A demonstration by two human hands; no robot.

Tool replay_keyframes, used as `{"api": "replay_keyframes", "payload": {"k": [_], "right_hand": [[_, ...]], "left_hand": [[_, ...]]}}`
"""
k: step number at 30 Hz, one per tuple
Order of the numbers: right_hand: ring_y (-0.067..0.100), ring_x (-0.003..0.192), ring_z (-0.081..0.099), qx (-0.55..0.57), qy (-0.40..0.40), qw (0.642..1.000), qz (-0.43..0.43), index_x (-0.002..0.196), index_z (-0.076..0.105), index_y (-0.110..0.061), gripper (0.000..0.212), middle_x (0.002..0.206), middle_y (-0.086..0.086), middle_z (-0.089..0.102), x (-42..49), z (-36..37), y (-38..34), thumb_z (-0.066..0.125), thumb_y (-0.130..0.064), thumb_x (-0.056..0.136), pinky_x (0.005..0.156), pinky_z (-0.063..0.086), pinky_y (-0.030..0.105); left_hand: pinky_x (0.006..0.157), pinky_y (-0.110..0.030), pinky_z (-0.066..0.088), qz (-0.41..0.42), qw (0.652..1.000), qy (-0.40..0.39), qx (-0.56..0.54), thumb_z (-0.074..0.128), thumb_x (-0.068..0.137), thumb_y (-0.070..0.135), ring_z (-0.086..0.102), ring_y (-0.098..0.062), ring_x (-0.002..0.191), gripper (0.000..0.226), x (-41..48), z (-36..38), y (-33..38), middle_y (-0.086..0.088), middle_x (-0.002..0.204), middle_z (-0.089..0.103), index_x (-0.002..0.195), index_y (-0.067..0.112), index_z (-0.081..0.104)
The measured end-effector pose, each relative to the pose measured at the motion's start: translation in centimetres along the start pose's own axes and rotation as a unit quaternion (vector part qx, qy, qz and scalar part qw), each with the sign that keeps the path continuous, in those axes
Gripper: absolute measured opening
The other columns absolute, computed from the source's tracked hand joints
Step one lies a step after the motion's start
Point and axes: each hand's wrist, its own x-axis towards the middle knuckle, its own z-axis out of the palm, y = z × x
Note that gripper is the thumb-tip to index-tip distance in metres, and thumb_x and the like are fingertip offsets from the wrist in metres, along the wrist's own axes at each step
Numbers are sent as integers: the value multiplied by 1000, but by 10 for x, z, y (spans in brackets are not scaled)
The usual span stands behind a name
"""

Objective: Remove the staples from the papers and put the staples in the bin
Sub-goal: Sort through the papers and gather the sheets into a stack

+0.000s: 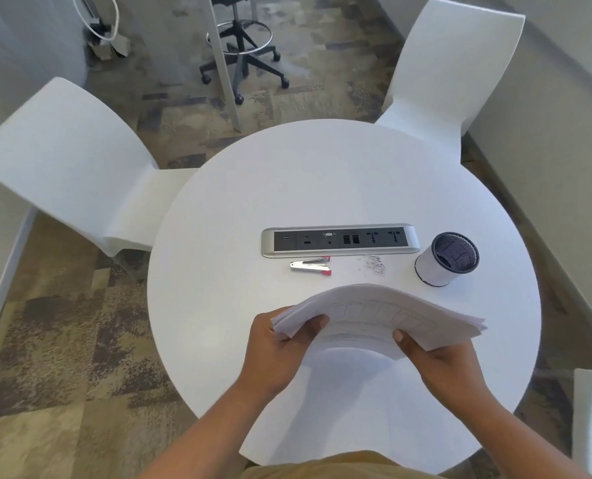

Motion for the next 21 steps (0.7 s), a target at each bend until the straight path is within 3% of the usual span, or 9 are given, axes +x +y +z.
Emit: {"api": "replay_keyframes", "payload": {"k": [3, 7, 10, 13, 15, 18, 21], "right_hand": [[-12, 90, 63, -23, -35, 999, 21, 101, 59, -41, 40, 93, -28, 70, -1, 4, 13, 71, -7, 85, 69, 52, 11], [-6, 84, 66, -52, -54, 995, 68, 98, 65, -38, 23, 85, -24, 73, 3, 5, 31, 66, -16, 90, 68, 52, 10], [-15, 83, 65, -30, -74, 993, 83, 98, 70, -31, 18, 80, -37, 70, 5, 0, 30, 62, -16, 93, 67, 46, 1], [4, 88, 73, 11, -93, 989, 112, 96, 74, -21, 18, 90, -15, 78, 7, -3, 28, 60, -11, 93, 70, 52, 10], [15, 92, 74, 35, -117, 983, 135, 100, 75, -13, 17, 95, -3, 79, 9, -2, 28, 60, -10, 93, 71, 56, 17], [22, 98, 73, 74, -162, 970, 165, 106, 73, -7, 20, 103, 5, 77, 13, 3, 32, 60, -9, 92, 78, 58, 25], [22, 104, 71, 80, -226, 955, 174, 110, 72, -8, 22, 109, 5, 76, 20, 10, 39, 61, -9, 92, 88, 56, 31]], "left_hand": [[79, -27, 61, -28, 999, -39, 13, 74, 87, 3, 73, -5, 89, 52, 1, 4, -12, 19, 92, 78, 91, 55, 75], [88, -51, 59, -79, 996, -33, 33, 74, 89, 15, 74, -15, 93, 27, 6, 2, -35, 3, 97, 79, 95, 41, 77], [86, -42, 62, -88, 995, -48, 11, 74, 89, 23, 75, -14, 96, 15, 9, -2, -31, 6, 100, 80, 97, 34, 77], [74, -33, 61, -80, 994, -18, -66, 66, 87, 35, 76, -19, 90, 20, 17, -8, -14, -1, 97, 80, 96, 21, 77], [72, -34, 61, -59, 992, 28, -111, 60, 92, 31, 76, -21, 87, 22, 26, -12, -5, -7, 95, 79, 95, 17, 77], [74, -33, 60, -44, 986, 71, -143, 57, 99, 21, 73, -20, 86, 21, 36, -15, 2, -6, 95, 79, 103, 13, 76], [81, -42, 60, -43, 985, 109, -123, 58, 99, 23, 71, -23, 88, 21, 42, -17, -5, -7, 97, 79, 104, 17, 77]]}}
